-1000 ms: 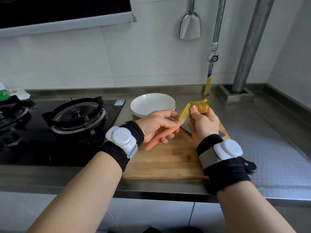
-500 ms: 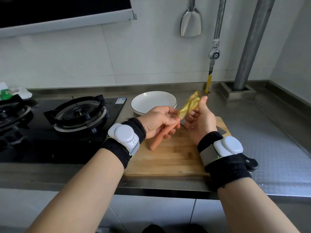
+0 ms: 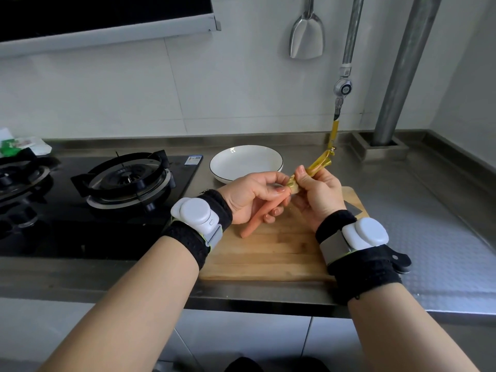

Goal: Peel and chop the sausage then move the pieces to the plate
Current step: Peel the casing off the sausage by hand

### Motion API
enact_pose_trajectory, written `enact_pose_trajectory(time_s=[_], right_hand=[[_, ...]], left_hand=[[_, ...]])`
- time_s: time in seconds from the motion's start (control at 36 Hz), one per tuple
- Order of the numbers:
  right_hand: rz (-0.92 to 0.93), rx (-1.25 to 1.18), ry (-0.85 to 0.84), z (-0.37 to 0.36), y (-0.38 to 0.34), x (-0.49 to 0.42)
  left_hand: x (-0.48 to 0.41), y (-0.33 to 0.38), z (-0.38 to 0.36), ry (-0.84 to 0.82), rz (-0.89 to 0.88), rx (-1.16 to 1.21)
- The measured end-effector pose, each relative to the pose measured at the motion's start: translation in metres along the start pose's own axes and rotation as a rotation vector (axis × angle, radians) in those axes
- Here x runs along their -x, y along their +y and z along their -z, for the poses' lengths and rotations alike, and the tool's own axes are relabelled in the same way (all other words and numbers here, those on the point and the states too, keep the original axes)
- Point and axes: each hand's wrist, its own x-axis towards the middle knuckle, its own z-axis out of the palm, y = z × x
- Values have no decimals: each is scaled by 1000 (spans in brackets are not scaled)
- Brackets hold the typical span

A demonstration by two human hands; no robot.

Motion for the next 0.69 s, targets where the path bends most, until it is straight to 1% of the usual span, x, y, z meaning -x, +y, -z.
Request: enact_pose_trajectory(time_s=[0.14, 0.33, 0.42, 0.5, 0.58, 0.64, 0.69], right_hand=[[8, -39, 36, -1, -4, 2], [-2, -55, 49, -1, -4, 1], [-23, -103, 58, 0, -4, 0], [-52, -120, 74, 0, -5, 0], [-58, -119, 93, -2, -5, 1], [-50, -135, 112, -3, -6, 1], [-38, -191, 145, -2, -7, 1]], left_hand=[[-3, 3, -4, -60, 31, 28], [-3, 7, -4, -44, 45, 30], [-4, 8, -6, 4, 6, 20], [-5, 9, -3, 101, -72, 12], [-5, 11, 3, 197, -106, 15], [-2, 13, 5, 196, -106, -3], [1, 14, 4, 158, -93, -17]])
